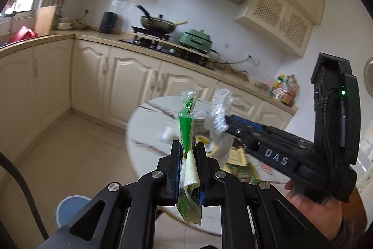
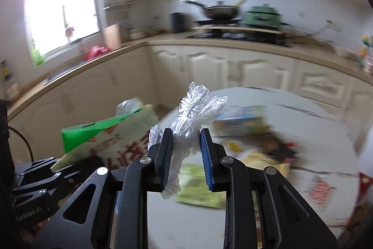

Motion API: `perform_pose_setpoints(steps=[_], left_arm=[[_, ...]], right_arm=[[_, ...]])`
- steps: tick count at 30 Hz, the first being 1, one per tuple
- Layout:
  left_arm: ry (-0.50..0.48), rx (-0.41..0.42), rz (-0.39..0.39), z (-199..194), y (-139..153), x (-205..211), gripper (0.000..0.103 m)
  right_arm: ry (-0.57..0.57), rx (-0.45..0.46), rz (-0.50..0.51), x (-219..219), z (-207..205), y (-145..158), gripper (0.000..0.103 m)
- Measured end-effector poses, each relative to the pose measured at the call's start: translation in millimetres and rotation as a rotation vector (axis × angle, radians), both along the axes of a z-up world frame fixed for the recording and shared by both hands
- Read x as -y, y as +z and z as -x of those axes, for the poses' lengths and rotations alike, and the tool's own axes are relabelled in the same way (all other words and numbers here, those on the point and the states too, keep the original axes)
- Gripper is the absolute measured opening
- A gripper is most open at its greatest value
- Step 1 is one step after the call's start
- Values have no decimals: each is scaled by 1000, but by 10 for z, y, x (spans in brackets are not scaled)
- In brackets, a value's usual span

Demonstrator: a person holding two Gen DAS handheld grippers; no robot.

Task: Collect trash
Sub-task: 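Carry both items over the blue bucket and open both grippers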

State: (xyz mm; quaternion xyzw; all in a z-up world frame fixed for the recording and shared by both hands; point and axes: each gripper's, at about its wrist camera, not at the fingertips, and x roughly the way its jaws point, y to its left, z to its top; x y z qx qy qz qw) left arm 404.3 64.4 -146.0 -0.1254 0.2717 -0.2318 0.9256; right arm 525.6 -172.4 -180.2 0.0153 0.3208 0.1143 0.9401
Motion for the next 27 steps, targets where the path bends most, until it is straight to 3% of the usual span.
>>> perform_pose_setpoints(steps=[3,7,14,19,22,27], left_arm=[[92,-14,-19,164,-59,-430,9],[220,-92,-49,239,-311,-963,9],[369,-376,-18,-14,-1322,-1729,9],[430,-573,14,-303,-2028,-2012,9],[434,-646,22,-480,-2332,-2094,9],[444,-740,18,-879,-2753,-2203,9]], right_arm=[[97,-26,-10,-479,-60,-118,24],[233,-95,-24,-1173,-197,-449,24],[387,-276,21,-2224,-550,-1516,24],[416,-457,56,-2617,-863,-2505,25],[407,-551,73,-2741,-1063,-3089,28],[378,-636,57,-2758,-1345,-3703,34]])
